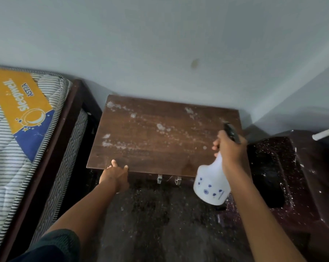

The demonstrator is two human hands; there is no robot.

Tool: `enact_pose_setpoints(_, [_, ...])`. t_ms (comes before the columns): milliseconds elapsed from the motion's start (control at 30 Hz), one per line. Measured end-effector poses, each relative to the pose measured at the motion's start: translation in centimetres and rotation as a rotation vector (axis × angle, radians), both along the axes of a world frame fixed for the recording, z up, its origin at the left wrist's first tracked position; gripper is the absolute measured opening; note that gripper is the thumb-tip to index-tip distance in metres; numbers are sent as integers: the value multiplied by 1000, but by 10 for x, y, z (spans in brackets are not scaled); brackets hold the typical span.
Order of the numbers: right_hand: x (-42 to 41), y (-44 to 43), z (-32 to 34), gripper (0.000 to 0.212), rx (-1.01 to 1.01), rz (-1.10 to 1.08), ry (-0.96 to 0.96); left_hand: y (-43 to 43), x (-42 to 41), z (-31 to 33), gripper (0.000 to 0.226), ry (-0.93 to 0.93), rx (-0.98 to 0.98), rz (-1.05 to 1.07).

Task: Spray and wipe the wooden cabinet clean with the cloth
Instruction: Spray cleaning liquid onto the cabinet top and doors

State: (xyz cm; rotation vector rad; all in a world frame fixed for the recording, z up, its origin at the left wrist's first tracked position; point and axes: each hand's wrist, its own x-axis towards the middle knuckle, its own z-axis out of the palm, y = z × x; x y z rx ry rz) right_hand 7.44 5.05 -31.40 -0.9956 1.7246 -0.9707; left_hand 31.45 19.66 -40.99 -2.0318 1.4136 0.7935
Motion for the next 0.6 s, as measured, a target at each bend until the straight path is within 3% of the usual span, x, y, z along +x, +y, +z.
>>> enact_pose_setpoints(167, [-35,7,-2,19,2,-122,101,3,1,-3,63,-14,-17,-21])
enact_pose_setpoints(400, [17,64,-38,17,12,141,4,10,-1,-7,64,-67,-64,-67])
enact_pose_setpoints(600, [48,102,-67,13,161,408,-111,22,3,-17,64,-112,-152,-103])
